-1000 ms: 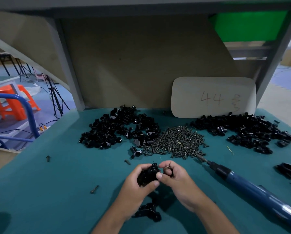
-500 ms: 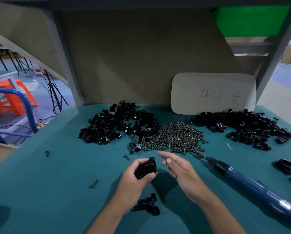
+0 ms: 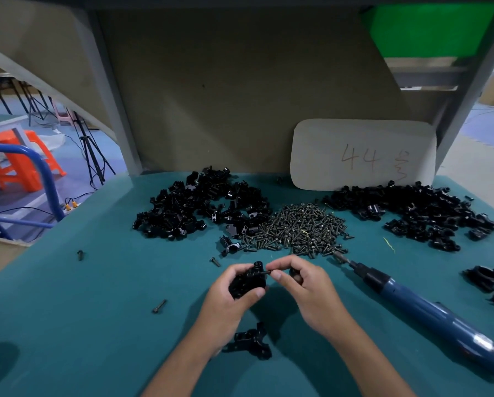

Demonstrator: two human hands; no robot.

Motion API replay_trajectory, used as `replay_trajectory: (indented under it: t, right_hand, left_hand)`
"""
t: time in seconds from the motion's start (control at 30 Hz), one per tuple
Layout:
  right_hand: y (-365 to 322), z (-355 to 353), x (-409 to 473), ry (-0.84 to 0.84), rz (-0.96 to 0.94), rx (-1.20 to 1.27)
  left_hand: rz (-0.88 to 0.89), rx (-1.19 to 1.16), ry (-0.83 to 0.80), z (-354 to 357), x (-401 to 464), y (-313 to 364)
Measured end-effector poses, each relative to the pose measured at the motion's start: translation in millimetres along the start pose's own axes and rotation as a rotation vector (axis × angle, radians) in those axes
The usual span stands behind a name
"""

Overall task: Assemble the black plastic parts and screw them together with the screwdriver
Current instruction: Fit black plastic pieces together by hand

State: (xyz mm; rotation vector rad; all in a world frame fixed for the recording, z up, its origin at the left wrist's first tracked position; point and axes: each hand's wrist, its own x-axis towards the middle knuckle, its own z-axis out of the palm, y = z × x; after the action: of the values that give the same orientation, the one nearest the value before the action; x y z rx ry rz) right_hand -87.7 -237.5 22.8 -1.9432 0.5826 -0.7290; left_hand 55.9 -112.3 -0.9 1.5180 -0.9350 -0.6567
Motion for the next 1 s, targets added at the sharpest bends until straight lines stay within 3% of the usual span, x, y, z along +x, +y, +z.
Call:
replay_trajectory:
  t: [0.33, 1.0]
  right_hand:
    - [-1, 5, -1, 0.029, -0.030, -0.117]
    - [-4, 13, -4, 0.097, -0.048, -0.143]
  left_hand:
    - [-0.002, -0.091, -0.029, 2, -2, 5]
    - [0.031, -0.003, 0.001, 3, -1, 1]
